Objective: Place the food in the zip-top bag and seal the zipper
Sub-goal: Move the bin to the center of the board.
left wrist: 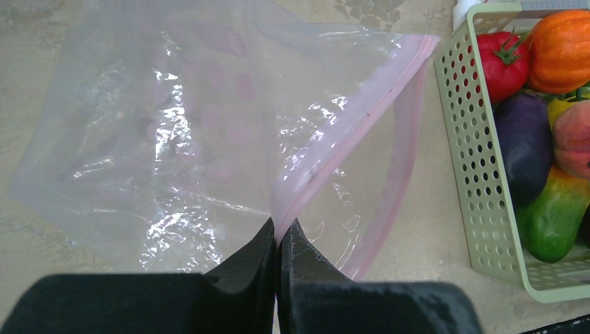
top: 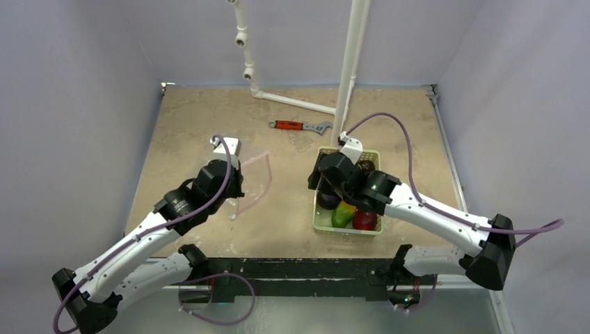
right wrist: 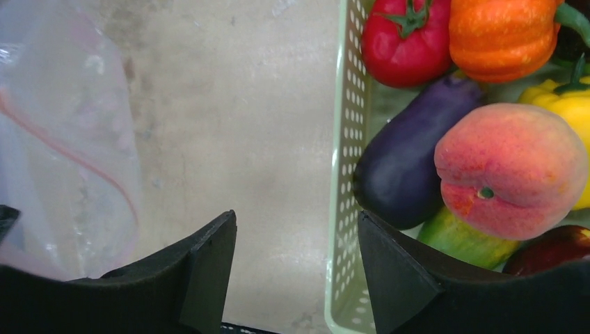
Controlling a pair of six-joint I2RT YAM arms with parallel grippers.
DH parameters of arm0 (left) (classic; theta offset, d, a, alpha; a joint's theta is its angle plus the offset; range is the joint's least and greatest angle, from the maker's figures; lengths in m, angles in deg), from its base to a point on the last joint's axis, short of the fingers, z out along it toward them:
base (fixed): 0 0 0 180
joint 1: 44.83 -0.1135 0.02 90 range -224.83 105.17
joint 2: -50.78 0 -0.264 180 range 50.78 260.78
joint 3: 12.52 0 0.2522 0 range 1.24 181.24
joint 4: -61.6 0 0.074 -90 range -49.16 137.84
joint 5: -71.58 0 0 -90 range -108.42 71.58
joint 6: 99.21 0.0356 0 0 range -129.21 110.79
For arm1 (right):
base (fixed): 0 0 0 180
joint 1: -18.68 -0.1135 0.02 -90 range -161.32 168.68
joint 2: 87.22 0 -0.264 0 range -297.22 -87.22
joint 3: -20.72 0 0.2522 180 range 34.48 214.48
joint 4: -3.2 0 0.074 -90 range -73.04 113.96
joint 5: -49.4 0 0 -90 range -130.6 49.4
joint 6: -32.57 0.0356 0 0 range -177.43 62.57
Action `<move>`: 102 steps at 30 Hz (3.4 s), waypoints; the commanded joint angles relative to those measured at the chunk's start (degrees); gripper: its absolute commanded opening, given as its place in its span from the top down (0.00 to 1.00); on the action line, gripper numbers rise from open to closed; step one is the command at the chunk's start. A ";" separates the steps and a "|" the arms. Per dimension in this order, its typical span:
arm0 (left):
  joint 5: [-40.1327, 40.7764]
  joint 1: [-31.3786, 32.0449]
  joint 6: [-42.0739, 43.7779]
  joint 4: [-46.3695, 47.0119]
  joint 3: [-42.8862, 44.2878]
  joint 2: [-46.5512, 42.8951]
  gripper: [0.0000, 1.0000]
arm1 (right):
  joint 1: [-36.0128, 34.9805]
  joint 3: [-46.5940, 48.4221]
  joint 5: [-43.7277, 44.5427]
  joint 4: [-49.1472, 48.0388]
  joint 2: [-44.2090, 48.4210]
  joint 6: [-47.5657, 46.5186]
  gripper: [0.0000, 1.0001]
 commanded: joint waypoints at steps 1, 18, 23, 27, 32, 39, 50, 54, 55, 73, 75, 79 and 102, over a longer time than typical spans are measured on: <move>-0.52 -0.19 0.22 1.27 -0.30 -1.54 1.00 | 0.20 -3.19 -1.92 -0.44 -0.53 1.39 0.34; -0.79 -0.21 0.38 1.11 -0.57 -3.63 1.00 | 0.29 -3.59 -0.07 -7.71 -13.90 -1.69 0.54; -1.02 -0.17 0.49 1.18 -0.61 -3.64 1.00 | 0.29 -3.51 0.89 -7.43 -17.09 -1.35 0.63; -0.87 -0.22 0.66 1.04 -0.57 -3.54 1.00 | 0.30 -3.52 0.53 -7.95 -17.52 -1.35 0.88; -0.88 -0.20 0.68 1.02 -0.57 -3.29 1.00 | 0.22 -2.88 0.91 -8.52 -17.39 -2.46 1.00; -0.07 -0.19 0.66 0.75 -0.48 -3.87 1.00 | -3.75 -2.01 -1.65 -9.54 -15.95 -2.71 1.00; 6.14 -0.19 -1.62 -1.54 0.09 -5.44 1.00 | -11.29 4.31 -3.42 -9.09 -21.12 -0.23 1.00; 7.89 -0.16 -2.42 -2.14 0.16 -6.00 1.00 | -11.94 6.02 -5.13 -11.15 -22.46 -1.65 1.00; 8.38 -0.21 -2.68 -2.41 0.28 -6.12 1.00 | -12.08 6.44 -5.43 -11.67 -22.70 -2.07 1.00; 12.38 -0.17 -3.95 -3.83 0.51 -6.99 1.00 | -9.86 17.20 -3.70 -15.39 -34.17 -11.48 1.00; 12.45 -0.21 -3.96 -3.91 0.50 -6.81 1.00 | -8.36 16.66 -4.86 -17.05 -34.46 -12.74 1.00; 12.58 -0.22 -4.00 -3.87 0.52 -6.41 1.00 | -6.30 15.76 -4.85 -19.27 -34.35 -14.90 1.00; 10.50 -0.40 -2.78 -2.69 0.54 -2.98 1.00 | -4.82 16.33 1.01 -12.77 -23.14 -18.39 0.38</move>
